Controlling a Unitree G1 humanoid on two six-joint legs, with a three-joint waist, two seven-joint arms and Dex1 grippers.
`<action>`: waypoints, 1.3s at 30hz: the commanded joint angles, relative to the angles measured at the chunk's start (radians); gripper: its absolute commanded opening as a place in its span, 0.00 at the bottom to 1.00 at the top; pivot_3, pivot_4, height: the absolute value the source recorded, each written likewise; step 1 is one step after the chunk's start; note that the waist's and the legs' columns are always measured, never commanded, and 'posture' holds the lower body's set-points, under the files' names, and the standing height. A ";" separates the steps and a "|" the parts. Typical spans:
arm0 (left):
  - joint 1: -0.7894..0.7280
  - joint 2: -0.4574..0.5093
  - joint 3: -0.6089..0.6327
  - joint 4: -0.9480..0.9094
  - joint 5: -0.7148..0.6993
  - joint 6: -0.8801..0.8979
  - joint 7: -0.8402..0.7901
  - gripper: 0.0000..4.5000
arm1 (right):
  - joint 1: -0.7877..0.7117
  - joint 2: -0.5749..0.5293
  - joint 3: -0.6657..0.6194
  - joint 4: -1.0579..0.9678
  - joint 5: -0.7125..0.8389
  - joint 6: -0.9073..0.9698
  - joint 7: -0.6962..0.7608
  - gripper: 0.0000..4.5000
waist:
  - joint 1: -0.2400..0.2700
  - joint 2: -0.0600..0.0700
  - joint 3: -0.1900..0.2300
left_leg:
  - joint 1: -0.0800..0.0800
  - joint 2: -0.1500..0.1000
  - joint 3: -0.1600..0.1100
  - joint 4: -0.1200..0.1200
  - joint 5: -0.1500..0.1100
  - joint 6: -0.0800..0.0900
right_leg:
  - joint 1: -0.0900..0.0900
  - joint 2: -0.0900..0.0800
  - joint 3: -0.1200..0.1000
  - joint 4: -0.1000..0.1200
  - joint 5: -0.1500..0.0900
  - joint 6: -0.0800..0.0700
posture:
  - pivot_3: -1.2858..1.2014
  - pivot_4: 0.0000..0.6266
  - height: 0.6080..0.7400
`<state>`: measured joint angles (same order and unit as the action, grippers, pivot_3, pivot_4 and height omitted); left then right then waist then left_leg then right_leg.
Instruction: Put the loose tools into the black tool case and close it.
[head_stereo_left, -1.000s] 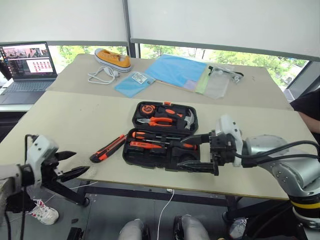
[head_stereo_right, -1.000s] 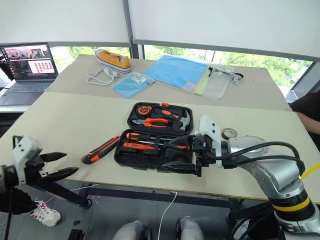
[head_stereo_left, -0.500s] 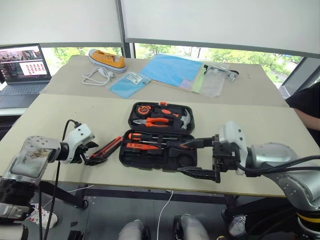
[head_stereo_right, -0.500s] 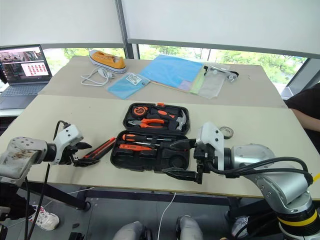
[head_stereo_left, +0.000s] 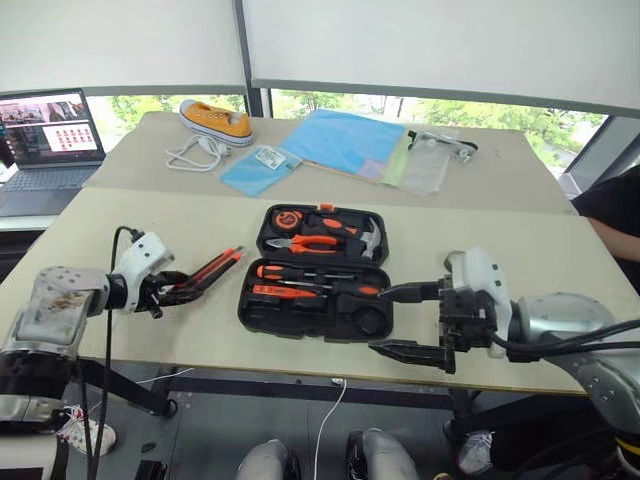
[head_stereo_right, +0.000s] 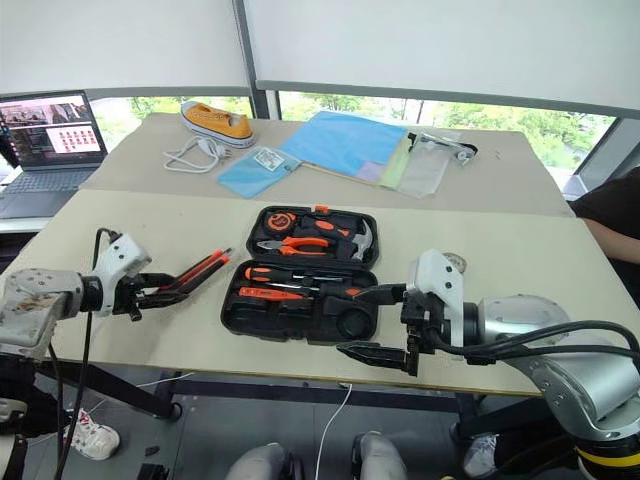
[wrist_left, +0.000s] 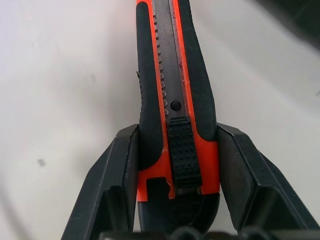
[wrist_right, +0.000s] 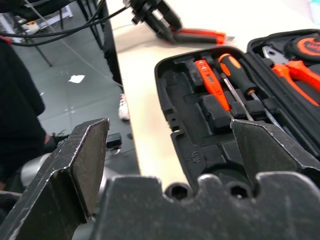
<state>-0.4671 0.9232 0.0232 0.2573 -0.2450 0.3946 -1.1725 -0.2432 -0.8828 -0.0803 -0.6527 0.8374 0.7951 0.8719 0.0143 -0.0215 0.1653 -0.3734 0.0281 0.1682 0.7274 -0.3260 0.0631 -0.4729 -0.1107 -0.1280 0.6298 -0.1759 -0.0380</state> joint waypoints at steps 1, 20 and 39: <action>-0.134 0.019 -0.044 -0.124 -0.089 -0.019 -0.216 0.39 | 0.025 -0.015 -0.038 -0.048 0.002 -0.007 -0.015 1.00 | 0.004 0.000 0.000 | -0.002 0.000 0.000 0.001 0.000 0.000 | 0.000 0.000 -0.002 -0.001 0.000 0.000 | 0.52 0.24 0.84; -0.427 -0.212 -0.476 0.181 0.136 -0.248 -0.442 0.39 | 0.205 -0.001 -0.139 -0.191 0.037 -0.004 -0.184 1.00 | -0.001 -0.001 0.000 | -0.003 -0.001 0.000 0.003 0.004 0.009 | 0.000 0.005 0.000 0.000 0.000 0.000 | 0.52 0.24 0.84; -0.457 -0.207 -0.444 0.215 0.025 -0.238 -0.442 0.59 | 0.173 -0.020 -0.105 -0.157 0.031 -0.018 -0.174 1.00 | -0.002 -0.001 0.001 | -0.003 -0.001 0.000 0.004 0.003 0.010 | 0.000 0.007 0.001 -0.001 0.000 0.001 | 0.52 0.24 0.84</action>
<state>-0.9054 0.7170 -0.4483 0.4998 -0.2038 0.1546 -1.6104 -0.0614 -0.8926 -0.1780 -0.7992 0.8670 0.7961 0.6866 0.0127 -0.0229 0.1658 -0.3768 0.0276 0.1677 0.7317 -0.3227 0.0735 -0.4726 -0.1036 -0.1272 0.6292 -0.1761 -0.0372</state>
